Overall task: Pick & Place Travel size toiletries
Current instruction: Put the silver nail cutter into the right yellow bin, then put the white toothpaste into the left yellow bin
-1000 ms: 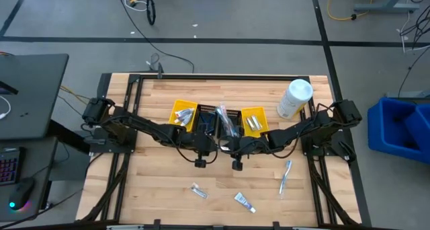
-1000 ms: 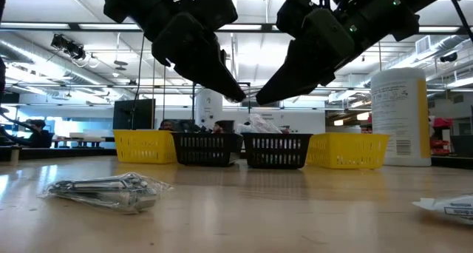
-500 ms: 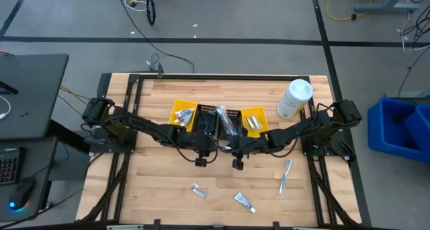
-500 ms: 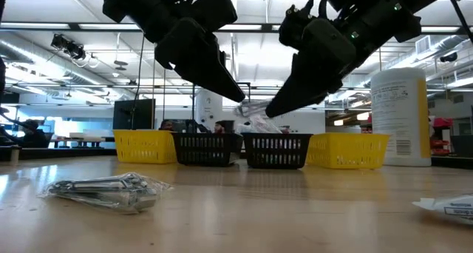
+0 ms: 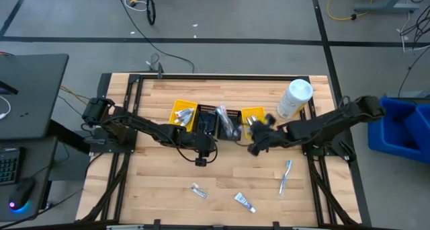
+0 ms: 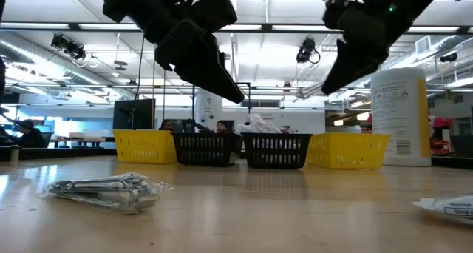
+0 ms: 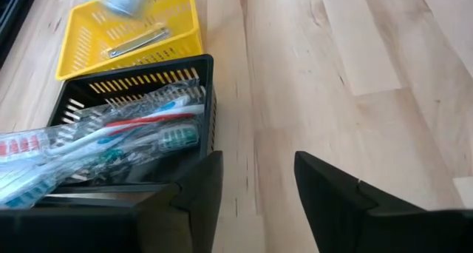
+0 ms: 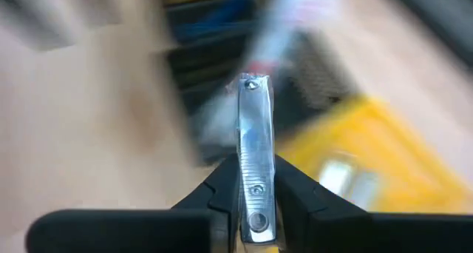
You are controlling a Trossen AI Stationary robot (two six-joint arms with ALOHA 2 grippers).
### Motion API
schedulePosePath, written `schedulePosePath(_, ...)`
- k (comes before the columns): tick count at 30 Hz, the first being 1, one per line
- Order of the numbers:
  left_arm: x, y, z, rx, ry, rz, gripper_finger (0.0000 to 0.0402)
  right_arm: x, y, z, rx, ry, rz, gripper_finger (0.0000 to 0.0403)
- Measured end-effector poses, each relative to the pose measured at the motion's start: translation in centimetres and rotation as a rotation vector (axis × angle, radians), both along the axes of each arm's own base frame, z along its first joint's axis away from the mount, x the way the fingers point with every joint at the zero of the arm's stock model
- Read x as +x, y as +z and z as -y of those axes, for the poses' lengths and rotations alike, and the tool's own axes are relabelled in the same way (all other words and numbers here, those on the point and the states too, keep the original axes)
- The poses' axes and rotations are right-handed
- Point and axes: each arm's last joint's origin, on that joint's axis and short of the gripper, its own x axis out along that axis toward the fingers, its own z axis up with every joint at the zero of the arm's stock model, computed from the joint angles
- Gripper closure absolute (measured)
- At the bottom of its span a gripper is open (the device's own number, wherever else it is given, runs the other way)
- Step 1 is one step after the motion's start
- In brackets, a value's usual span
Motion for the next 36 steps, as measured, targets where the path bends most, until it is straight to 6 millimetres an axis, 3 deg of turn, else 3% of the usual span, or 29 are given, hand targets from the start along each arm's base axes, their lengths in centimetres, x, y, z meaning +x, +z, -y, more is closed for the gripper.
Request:
schedulePosePath(6, 0.0, 0.0, 0.0, 0.002, -0.001, 0.000, 0.0228, -1.2, -0.7, 2.0, -0.047, -0.334, 0.019, 0.0338)
schedulePosePath(17, 0.0, 0.0, 0.0, -0.001, -0.001, -0.002, 0.0232, -2.0, -5.8, 4.2, 0.064, -0.417, 0.078, 0.0328)
schedulePosePath(28, 0.0, 0.0, 0.0, -0.001, -0.002, -0.002, 0.0233, -2.0, -6.4, 4.5, 0.040, -0.327, 0.054, 0.0259)
schedulePosePath(36, 0.0, 0.0, 0.0, -0.003, -0.003, -0.002, 0.0233, 0.6, -3.8, 2.2, 0.040, -0.009, 0.328, 0.0212)
